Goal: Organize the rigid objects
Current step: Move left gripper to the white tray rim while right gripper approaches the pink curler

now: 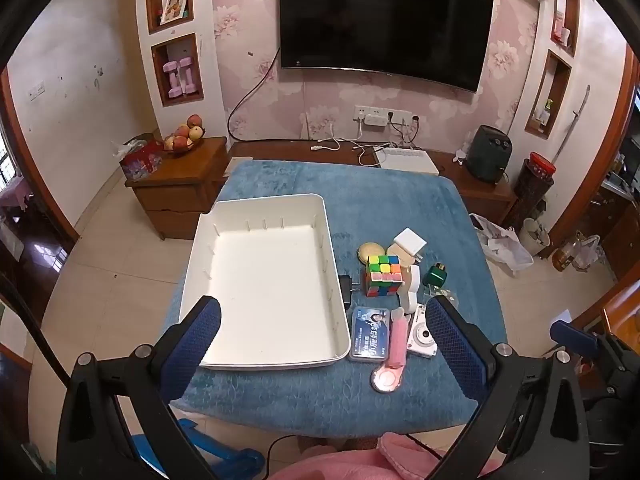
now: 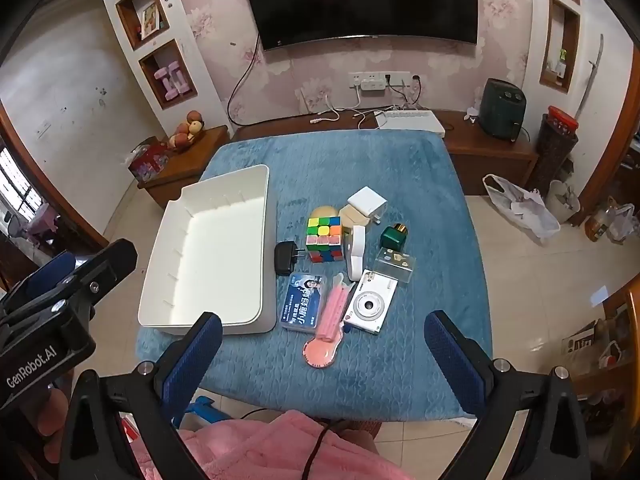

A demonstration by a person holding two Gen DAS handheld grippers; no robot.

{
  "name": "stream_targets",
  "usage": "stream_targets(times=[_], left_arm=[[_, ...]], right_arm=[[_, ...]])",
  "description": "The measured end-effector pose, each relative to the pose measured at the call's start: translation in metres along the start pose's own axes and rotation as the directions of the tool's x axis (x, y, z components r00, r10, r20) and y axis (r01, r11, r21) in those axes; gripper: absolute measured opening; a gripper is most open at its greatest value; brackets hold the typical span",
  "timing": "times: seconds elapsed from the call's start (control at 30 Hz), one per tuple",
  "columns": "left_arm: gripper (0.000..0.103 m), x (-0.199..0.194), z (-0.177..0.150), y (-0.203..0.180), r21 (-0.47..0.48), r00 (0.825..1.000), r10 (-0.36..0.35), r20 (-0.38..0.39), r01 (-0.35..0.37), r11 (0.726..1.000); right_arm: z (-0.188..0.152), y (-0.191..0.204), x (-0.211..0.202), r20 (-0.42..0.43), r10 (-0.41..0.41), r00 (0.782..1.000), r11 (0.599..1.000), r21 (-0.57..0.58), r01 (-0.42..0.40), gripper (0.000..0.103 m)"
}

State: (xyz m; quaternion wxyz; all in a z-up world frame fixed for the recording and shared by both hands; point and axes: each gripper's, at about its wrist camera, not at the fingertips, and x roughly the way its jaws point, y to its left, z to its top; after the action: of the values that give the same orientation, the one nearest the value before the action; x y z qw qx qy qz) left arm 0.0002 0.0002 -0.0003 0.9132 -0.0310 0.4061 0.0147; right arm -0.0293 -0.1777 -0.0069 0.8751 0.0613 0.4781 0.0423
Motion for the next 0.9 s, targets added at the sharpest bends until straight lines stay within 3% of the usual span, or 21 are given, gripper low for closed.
stream_targets(times=[0.17, 0.3, 0.5, 0.9], left_arm=[[0.102, -0.001, -0.004, 0.000, -0.011, 1.000, 0.010, -0.003, -0.010, 1.000], [0.102, -0.004, -0.003, 0.008, -0.056, 1.000, -0.024, -0.015, 0.023, 0.998], [0.102, 0.004, -0.011, 0.008, -0.094, 0.997, -0.024, -0.072, 0.017, 0.995], [0.101, 0.015, -0.034, 0.001, -0.142, 0.983, 0.050, -0.174, -0.076, 0.987]], right_arm=[[-0.001, 0.002, -0.001, -0.018, 0.003, 1.000, 1.000, -0.005, -0.003, 0.102], [-0.004, -0.003, 0.008, -0.045, 0.007, 0.999, 1.000, -0.008, -0.008, 0.102], [-0.012, -0.006, 0.010, -0.099, 0.029, 0.995, 0.999, -0.033, -0.033, 0.102], [-0.026, -0.025, 0.039, -0.232, 0.097, 0.968, 0.994, -0.023, -0.105, 0.102]])
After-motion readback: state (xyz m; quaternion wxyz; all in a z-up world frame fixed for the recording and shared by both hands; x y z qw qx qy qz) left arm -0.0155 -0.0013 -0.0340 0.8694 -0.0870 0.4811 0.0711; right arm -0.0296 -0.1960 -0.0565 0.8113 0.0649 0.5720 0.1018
